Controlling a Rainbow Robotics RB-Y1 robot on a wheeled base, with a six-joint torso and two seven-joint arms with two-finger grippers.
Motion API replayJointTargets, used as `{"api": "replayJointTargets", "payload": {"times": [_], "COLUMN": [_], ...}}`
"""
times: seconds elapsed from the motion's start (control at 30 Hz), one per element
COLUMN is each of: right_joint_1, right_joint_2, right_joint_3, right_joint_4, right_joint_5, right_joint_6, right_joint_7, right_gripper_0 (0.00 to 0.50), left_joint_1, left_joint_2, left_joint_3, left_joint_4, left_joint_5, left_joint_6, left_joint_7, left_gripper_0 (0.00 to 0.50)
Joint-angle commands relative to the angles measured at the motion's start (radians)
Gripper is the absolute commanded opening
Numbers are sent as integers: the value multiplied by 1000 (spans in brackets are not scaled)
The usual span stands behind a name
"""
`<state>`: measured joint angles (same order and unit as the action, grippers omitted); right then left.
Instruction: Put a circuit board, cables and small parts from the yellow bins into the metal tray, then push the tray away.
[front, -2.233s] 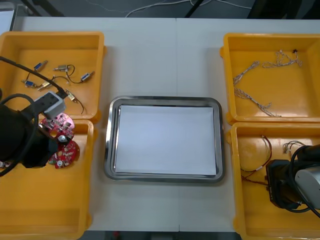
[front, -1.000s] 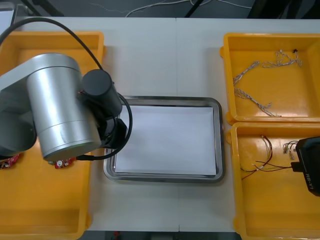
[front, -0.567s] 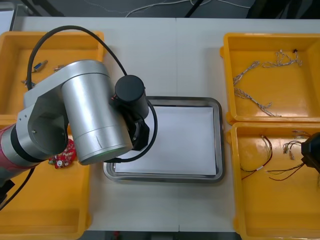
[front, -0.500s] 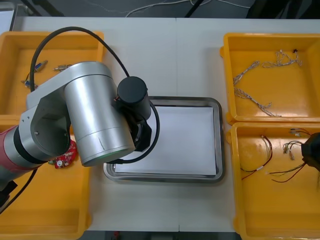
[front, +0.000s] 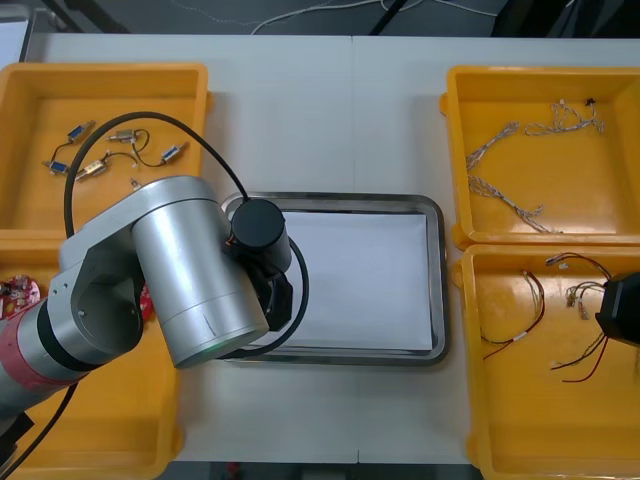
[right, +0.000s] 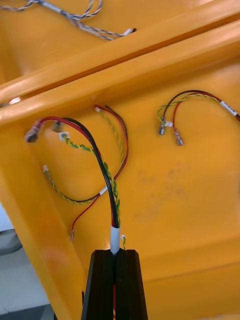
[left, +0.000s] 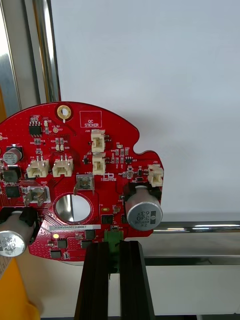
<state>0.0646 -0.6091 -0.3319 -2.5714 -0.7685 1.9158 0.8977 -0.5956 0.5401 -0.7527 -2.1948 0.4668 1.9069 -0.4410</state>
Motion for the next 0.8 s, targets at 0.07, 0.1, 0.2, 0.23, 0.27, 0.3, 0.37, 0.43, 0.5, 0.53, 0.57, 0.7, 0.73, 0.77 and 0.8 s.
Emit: {"api": "replayJointTargets", "payload": {"times": [0.07, 0.1, 0.2, 0.23, 0.27, 0.3, 0.37, 0.43, 0.5, 0.53, 0.57, 0.7, 0.73, 0.77, 0.8], "right_joint_1": [-23, -25, -31, -37, -45, -52, -78, -95, -103, -106, -111, -126, -129, -134, -138], "right_joint_2": [-66, -70, -89, -97, -104, -106, -116, -120, -130, -132, -138, -156, -158, -162, -166], "right_joint_3": [-30, -30, -30, -30, -30, -30, -30, -30, -30, -30, -30, -30, -30, -30, -29], "right_joint_4": [-47, -47, -47, -47, -47, -47, -47, -47, -47, -47, -47, -47, -47, -47, -47], "right_joint_5": [-74, -81, -112, -120, -126, -127, -134, -138, -149, -153, -163, -203, -209, -218, -227], "right_joint_6": [4, 4, 4, 4, 4, 4, 4, 4, 4, 4, 4, 4, 4, 4, 4], "right_joint_7": [148, 158, 211, 233, 256, 268, 314, 343, 363, 363, 365, 365, 365, 365, 365], "right_gripper_0": [0, 0, 0, 0, 0, 0, 0, 0, 0, 0, 0, 0, 0, 0, 0], "left_joint_1": [26, 25, 25, 25, 23, 23, 20, 17, 17, 16, 16, 16, 17, 16, 17], "left_joint_2": [-34, -37, -55, -62, -63, -65, -72, -83, -101, -106, -115, -121, -121, -121, -124], "left_joint_3": [-10, -10, -10, -13, -17, -20, -34, -42, -50, -54, -63, -79, -80, -86, -91], "left_joint_4": [-11, -11, -6, -6, -5, -3, 9, 27, 56, 63, 78, 110, 109, 109, 109], "left_joint_5": [-7, -7, -7, -7, -8, -10, -23, -34, -62, -70, -88, -103, -105, -103, -103], "left_joint_6": [-15, -15, -15, -14, -15, -15, -14, -15, -15, -19, -26, -69, -72, -80, -86], "left_joint_7": [16, 16, 13, 11, 8, 8, 2, -2, -13, -15, -22, -33, -35, -36, -38], "left_gripper_0": [0, 0, 0, 0, 0, 0, 0, 0, 0, 0, 0, 0, 0, 0, 0]}}
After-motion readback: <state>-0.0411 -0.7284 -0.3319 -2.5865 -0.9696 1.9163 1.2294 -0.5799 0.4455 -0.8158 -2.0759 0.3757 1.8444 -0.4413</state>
